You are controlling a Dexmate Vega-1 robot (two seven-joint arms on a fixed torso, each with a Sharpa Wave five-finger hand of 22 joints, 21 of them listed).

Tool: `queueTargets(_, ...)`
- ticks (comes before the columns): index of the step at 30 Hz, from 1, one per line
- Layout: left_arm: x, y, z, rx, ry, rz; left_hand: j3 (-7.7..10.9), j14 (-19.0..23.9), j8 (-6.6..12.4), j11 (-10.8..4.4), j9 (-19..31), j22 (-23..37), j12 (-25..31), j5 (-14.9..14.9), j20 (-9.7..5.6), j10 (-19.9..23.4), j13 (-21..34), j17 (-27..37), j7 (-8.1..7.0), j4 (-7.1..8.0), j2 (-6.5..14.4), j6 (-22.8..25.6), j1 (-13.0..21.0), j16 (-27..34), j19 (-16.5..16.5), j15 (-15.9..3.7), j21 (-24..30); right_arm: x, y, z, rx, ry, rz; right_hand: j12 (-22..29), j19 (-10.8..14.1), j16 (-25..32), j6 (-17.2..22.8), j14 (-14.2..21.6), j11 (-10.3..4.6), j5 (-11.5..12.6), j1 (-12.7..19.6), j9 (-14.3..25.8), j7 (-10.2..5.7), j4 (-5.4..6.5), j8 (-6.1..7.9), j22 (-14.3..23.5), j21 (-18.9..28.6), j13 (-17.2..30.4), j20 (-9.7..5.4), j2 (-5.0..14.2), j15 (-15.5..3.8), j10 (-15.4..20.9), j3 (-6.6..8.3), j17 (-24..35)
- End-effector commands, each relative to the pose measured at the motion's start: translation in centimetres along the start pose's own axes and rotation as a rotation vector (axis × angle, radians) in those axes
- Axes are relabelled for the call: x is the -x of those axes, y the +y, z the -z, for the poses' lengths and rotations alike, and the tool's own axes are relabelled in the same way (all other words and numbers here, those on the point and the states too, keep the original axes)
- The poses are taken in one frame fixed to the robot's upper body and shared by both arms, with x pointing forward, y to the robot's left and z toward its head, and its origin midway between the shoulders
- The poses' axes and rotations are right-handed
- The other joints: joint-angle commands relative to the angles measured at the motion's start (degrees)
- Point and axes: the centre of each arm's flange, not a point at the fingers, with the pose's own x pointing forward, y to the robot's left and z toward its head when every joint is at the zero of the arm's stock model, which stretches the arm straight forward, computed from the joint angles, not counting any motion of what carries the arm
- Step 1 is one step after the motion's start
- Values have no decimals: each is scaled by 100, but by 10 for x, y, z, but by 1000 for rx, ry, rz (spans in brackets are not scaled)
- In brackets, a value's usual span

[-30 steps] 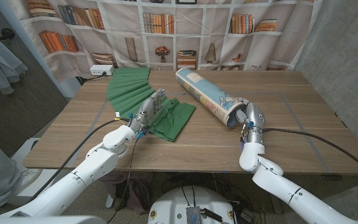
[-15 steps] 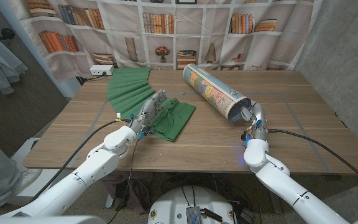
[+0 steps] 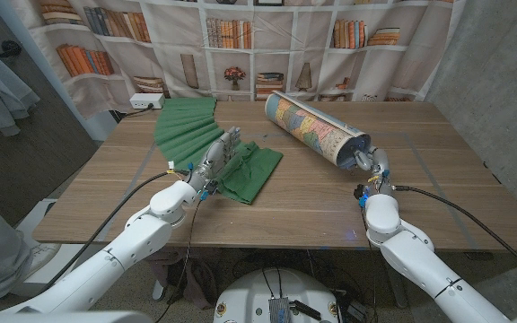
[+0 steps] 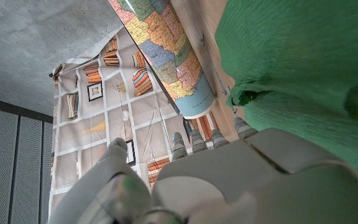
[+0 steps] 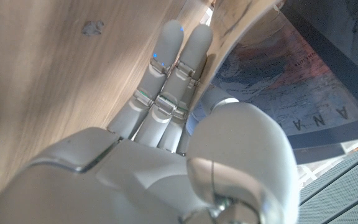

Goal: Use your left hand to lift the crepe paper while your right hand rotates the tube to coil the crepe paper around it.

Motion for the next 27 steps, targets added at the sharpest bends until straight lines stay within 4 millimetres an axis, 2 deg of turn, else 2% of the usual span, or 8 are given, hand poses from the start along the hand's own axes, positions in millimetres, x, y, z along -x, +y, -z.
queueTargets(1,1,1,-7,-79,8,-18,-27,-21,4,2,2,16,36,13,-11,101,18,19,-34,-8,23,69,-13,15,32,30,5,2,-14,-14,-114,23,-49,61,57,55,57,-20,-24,42,64,33,14,-44,18,-9,42,60,-182,5,8,74,24,68)
queueTargets(12,5,1,-9,-95,10,-21,-31,-17,5,1,2,15,36,14,-18,121,19,18,-24,-7,27,93,-13,14,38,35,6,-2,-22,-21,-203,29,-91,89,75,103,79,-49,-24,66,75,68,14,-54,12,-66,65,163,-181,-4,9,63,39,176)
queueTargets(16,8,2,-8,-6,-32,-25,-31,-14,3,-4,2,15,47,14,-21,156,20,18,-28,-7,30,97,-12,15,40,29,6,-3,-28,-23,-221,28,-101,99,77,114,91,-63,-23,73,77,82,22,-56,14,-86,72,197,-181,-8,9,63,44,209)
queueTargets(17,9,3,-10,-14,-37,-33,-33,32,17,-56,4,15,75,14,-15,241,23,19,-28,-6,34,146,-13,33,48,21,8,-3,-29,-24,-225,27,-106,103,77,115,88,-68,-13,75,78,85,18,-57,12,-90,73,205,-181,-9,9,68,46,217)
queueTargets(20,11,4,-18,-7,-60,-37,-40,245,52,-85,7,15,181,12,-4,547,41,26,4,-4,39,267,-14,106,92,5,22,-4,-31,-22,-254,27,-126,107,79,112,98,-83,-8,81,80,87,24,-58,9,-104,77,227,-181,-11,8,62,49,226)
queueTargets(22,12,4,-24,14,-79,-36,-41,289,60,-106,8,15,199,12,5,601,44,28,6,-5,40,295,-12,119,105,7,26,-4,-33,-23,-241,20,-132,123,77,113,104,-103,-73,90,77,83,24,-55,-7,-133,87,278,-180,-12,10,69,53,255)
queueTargets(27,14,5,-37,-69,-80,-43,-42,441,92,-130,8,17,253,12,9,790,56,32,19,-9,47,418,-3,157,189,-11,52,-5,-34,-22,-256,21,-145,134,75,114,113,-99,-86,95,72,79,44,-49,-21,-159,97,326,-179,-11,8,63,52,268)
